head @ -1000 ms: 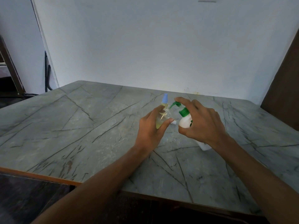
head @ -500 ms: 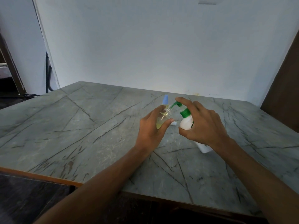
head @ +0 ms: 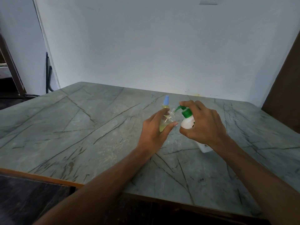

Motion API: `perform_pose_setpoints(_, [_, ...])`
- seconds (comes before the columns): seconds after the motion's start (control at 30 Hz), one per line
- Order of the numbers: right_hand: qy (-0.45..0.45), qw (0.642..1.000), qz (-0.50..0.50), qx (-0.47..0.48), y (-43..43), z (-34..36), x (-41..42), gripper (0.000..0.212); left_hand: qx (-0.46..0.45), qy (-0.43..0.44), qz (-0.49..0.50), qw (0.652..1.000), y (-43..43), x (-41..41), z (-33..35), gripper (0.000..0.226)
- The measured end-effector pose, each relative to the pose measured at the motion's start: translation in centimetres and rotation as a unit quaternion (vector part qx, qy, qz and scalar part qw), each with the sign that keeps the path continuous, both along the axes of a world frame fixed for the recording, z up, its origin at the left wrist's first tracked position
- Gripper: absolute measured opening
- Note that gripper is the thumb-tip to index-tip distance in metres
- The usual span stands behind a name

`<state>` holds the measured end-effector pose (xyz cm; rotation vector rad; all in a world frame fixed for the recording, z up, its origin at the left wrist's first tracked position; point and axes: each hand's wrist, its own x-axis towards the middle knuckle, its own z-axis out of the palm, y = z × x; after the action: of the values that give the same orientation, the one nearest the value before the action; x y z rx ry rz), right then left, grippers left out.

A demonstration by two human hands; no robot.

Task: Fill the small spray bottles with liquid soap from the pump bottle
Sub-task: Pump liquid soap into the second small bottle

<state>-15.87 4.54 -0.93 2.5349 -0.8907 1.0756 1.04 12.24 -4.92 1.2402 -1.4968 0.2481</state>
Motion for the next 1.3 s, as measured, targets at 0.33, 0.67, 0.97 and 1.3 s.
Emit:
perform_pose_setpoints(0.33, [0.009,0.999,-0.021,-0.030,0.39,-0.38,-0.07,0.092,-0.021,0.030,0.014,0.999,-0.09,0.19,0.36,0.049])
perform_pose_setpoints(0.67, [0.006,1.000,-0.013,-0.008,0.44,-0.50,-0.04,0.100,-0.020,0.030,0.011,0.999,-0.08,0.33,0.36,0.049])
perform_pose_setpoints(0.97, [0.000,1.000,-0.013,0.006,0.56,-0.21,0.24,0.089,-0.012,0.024,0.010,1.000,0.12,0.23,0.35,0.050])
perform_pose_setpoints(1.3, [-0.019,1.000,-0.018,-0.004,0.47,-0.27,0.54,0.077,-0.003,-0.001,0.000,1.000,0.23,0.06,0.24,0.052])
